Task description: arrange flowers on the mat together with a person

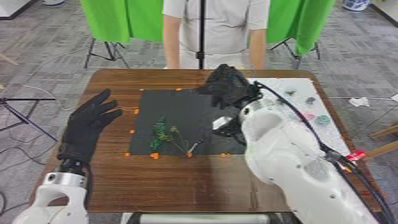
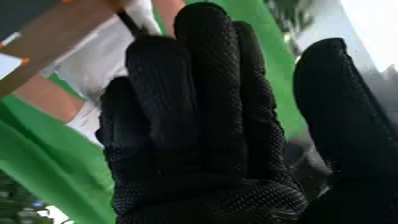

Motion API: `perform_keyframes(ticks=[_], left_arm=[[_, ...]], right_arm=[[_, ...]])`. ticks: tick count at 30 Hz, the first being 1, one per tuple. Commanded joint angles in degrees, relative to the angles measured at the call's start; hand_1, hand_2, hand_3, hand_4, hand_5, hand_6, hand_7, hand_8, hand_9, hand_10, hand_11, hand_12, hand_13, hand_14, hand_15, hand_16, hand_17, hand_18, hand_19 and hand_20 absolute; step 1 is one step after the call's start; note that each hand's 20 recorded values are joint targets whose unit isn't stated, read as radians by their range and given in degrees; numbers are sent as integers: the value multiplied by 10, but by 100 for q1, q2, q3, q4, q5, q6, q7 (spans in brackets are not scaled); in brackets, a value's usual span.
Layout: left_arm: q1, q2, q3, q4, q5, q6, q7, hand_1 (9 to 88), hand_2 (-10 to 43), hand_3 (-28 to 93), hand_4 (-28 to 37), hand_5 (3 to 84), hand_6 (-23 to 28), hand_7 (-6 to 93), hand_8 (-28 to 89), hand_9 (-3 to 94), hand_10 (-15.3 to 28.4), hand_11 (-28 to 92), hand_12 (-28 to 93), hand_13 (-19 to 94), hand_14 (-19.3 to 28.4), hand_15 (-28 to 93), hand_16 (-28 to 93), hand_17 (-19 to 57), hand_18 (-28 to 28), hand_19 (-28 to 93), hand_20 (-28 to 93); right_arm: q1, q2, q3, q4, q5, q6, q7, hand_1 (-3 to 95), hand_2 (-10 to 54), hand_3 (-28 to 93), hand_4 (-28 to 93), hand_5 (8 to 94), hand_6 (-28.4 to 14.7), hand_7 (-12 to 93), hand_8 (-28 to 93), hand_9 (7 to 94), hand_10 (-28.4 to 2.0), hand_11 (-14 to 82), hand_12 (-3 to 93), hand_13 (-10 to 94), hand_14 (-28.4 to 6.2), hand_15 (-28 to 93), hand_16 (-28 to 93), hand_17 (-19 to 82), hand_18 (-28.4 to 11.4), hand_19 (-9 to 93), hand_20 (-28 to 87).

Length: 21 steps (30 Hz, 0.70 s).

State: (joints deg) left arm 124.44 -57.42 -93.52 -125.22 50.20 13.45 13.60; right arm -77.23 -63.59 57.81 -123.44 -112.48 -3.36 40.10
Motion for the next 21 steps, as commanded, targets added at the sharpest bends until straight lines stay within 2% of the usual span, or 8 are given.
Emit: perform_keyframes(ticks=[1, 3, 6, 10, 16, 18, 19, 21], left_arm=[[113, -69, -21, 66, 12, -1, 143, 204, 60, 776, -282, 367, 50, 108, -88, 354, 168, 216, 90, 262, 251, 433, -58, -92, 263, 482, 124], [132, -59, -26, 62, 5, 12, 207, 200, 58, 776, -282, 364, 44, 102, -89, 358, 167, 214, 91, 263, 252, 433, -59, -92, 262, 483, 126], [108, -93, -35, 81, 51, -42, 176, 199, 56, 776, -283, 358, 37, 98, -88, 361, 165, 211, 90, 265, 252, 433, -59, -91, 261, 482, 128], [88, -131, -30, 100, 46, -57, 143, 197, 55, 778, -283, 354, 31, 97, -86, 361, 162, 202, 90, 265, 250, 430, -60, -92, 260, 478, 131], [26, -164, 44, 162, 126, -166, 75, 198, 52, 778, -283, 350, 31, 100, -87, 347, 161, 192, 91, 259, 245, 417, -58, -93, 255, 467, 132], [23, -181, 68, 164, 326, -128, 2, 198, 52, 778, -283, 349, 31, 100, -87, 340, 159, 187, 92, 258, 244, 414, -56, -94, 257, 461, 131], [18, -197, 67, 167, 378, -170, -48, 199, 52, 778, -283, 348, 31, 100, -87, 337, 157, 185, 92, 257, 244, 413, -56, -95, 257, 457, 129], [12, -195, 107, 176, 323, -170, -14, 198, 51, 778, -283, 346, 29, 99, -88, 331, 155, 180, 92, 252, 241, 405, -56, -96, 255, 449, 126]], right_arm=[[-1136, 560, 1220, -186, 1763, 1273, -836, 352, -2, 680, -216, 725, -23, 144, -107, 791, -153, 263, 172, 676, -142, 583, 157, 348, -213, 891, 171], [-1408, 591, 1530, -166, 2605, 1524, -1277, 335, 5, 697, -221, 701, -20, 148, -110, 758, -155, 243, 165, 650, -147, 561, 145, 321, -211, 860, 157], [-1830, 660, 1982, -141, 3794, 1695, -1796, 300, 21, 708, -228, 666, -16, 151, -114, 714, -156, 222, 157, 619, -154, 538, 135, 282, -209, 810, 143], [-2359, 462, 2750, 73, 5406, 940, -2362, 269, 37, 730, -247, 593, -5, 153, -121, 629, -156, 186, 143, 547, -168, 504, 119, 206, -212, 712, 163], [-3083, 261, 3223, 217, 5941, 569, -3122, 228, 44, 750, -266, 542, 2, 148, -120, 563, -157, 143, 133, 464, -181, 411, 105, 149, -219, 615, 175], [-3277, 231, 3323, 259, 5974, 385, -3253, 219, 46, 757, -274, 523, 5, 147, -122, 536, -156, 125, 134, 432, -177, 353, 122, 127, -224, 574, 192], [-3411, 239, 3369, 254, 5943, 363, -3329, 214, 47, 760, -276, 511, 9, 146, -122, 517, -152, 109, 132, 409, -175, 316, 124, 115, -225, 545, 193], [-3606, 259, 3410, 247, 6046, 380, -3426, 206, 47, 764, -279, 487, 17, 144, -122, 488, -143, 88, 132, 372, -179, 269, 129, 95, -224, 503, 185]])
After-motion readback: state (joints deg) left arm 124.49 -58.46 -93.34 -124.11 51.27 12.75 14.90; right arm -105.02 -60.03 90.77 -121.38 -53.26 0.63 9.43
